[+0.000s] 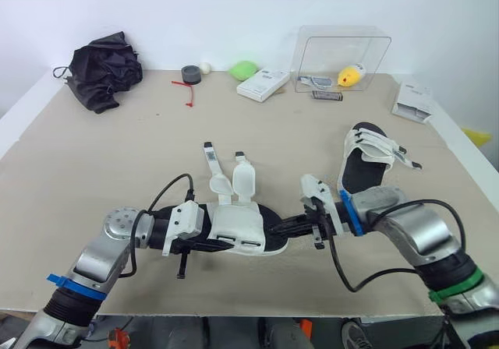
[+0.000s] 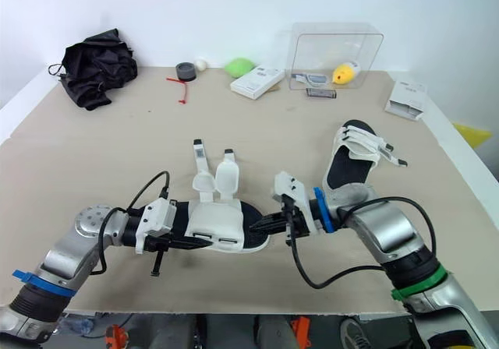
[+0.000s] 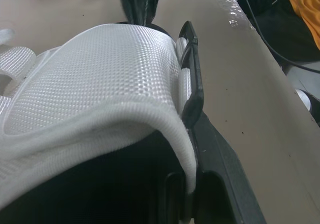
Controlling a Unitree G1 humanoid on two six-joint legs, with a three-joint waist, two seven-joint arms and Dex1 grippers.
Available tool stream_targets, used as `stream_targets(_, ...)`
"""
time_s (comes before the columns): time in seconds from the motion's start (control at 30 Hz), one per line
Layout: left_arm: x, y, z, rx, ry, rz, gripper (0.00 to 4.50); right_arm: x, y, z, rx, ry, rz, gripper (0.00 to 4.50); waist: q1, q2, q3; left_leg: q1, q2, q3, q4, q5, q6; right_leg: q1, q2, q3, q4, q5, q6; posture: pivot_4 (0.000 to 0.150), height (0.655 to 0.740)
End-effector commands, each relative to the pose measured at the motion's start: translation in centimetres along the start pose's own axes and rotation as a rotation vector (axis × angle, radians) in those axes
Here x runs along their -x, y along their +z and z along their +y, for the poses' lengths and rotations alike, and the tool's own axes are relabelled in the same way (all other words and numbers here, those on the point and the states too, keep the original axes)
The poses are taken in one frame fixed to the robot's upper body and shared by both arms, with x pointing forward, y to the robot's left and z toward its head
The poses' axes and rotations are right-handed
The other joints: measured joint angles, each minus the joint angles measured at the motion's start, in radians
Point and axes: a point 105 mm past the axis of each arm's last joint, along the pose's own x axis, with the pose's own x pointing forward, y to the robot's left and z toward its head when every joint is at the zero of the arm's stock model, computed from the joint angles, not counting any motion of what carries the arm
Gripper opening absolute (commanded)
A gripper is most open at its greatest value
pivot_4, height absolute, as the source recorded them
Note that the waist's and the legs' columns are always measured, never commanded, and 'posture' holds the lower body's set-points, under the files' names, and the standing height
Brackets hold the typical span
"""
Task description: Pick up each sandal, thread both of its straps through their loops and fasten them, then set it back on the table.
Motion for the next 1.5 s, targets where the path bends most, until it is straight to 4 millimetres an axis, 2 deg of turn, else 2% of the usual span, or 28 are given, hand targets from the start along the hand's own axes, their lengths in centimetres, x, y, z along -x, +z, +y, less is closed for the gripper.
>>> stream_targets(0.03, -0.5, -0.6, -0.5, 0.035, -0.004, 0.008, 0.0, -0.7, 0.7, -0.1, 0.032, 0.015, -0.012, 0.06, 0.001, 0.0, 0.0, 0.0, 0.0, 0.0, 0.0, 0.0, 0.0, 0.0, 0.0, 0.0, 0.0, 0.0, 0.0, 0.15, 0.74)
stream_targets(0.27, -0.9, -0.1, -0.3, 0.038, 0.003, -0.012, 0.0, -3.0, 2.4, 0.4, 0.01, 0.064, -0.095, 0.06, 0.0, 0.0, 0.0, 0.0, 0.0, 0.0, 0.0, 0.0, 0.0, 0.0, 0.0, 0.0, 0.001, 0.0, 0.0, 0.15, 0.74)
stream_targets(0.5, -1.3, 0.1, -0.2, 0.034, -0.002, -0.024, 0.0, -3.4, 3.1, 1.1, -0.001, 0.108, -0.127, 0.06, 0.001, 0.001, 0.0, 0.0, 0.0, 0.0, 0.0, 0.0, 0.0, 0.0, 0.0, -0.001, 0.001, 0.001, -0.001, 0.15, 0.74)
stream_targets(0.77, -1.4, -0.2, -0.2, 0.03, -0.005, -0.02, 0.0, -4.7, 3.0, -0.1, -0.049, 0.112, -0.148, 0.06, 0.0, 0.0, 0.0, 0.0, 0.0, 0.001, 0.0, 0.001, 0.0, 0.0, 0.001, -0.001, 0.001, 0.001, -0.001, 0.15, 0.74)
stream_targets(0.93, -1.3, -0.2, -0.1, 0.019, 0.0, -0.022, 0.0, -4.1, 3.2, -0.5, 0.0, 0.127, -0.11, 0.06, 0.0, 0.001, 0.0, 0.001, 0.002, 0.001, 0.001, 0.002, 0.001, 0.0, 0.003, -0.002, 0.001, 0.002, -0.002, 0.15, 0.74)
stream_targets(1.03, -0.9, -0.2, 0.7, 0.003, 0.02, -0.021, 0.0, -3.1, 3.7, -1.1, 0.023, 0.125, -0.101, 0.06, 0.0, 0.001, 0.0, 0.001, 0.002, 0.001, 0.001, 0.003, 0.001, 0.0, 0.003, -0.002, 0.002, 0.003, -0.003, 0.15, 0.74)
stream_targets(1.2, -0.6, -0.7, 1.6, 0.008, 0.037, -0.017, 0.0, -2.8, 3.2, -1.7, 0.017, 0.12, -0.078, 0.06, 0.001, 0.001, 0.0, 0.0, 0.002, 0.001, 0.001, 0.003, 0.001, 0.0, 0.003, -0.002, 0.002, 0.003, -0.003, 0.15, 0.74)
stream_targets(1.5, -0.7, -0.7, 0.5, 0.065, -0.012, -0.06, 0.0, -5.3, 0.2, 0.3, -0.04, 0.189, -0.029, 0.06, -0.001, 0.005, -0.004, 0.001, 0.002, 0.001, 0.0, 0.003, 0.001, 0.0, 0.003, -0.001, 0.002, 0.003, -0.003, 0.15, 0.74)
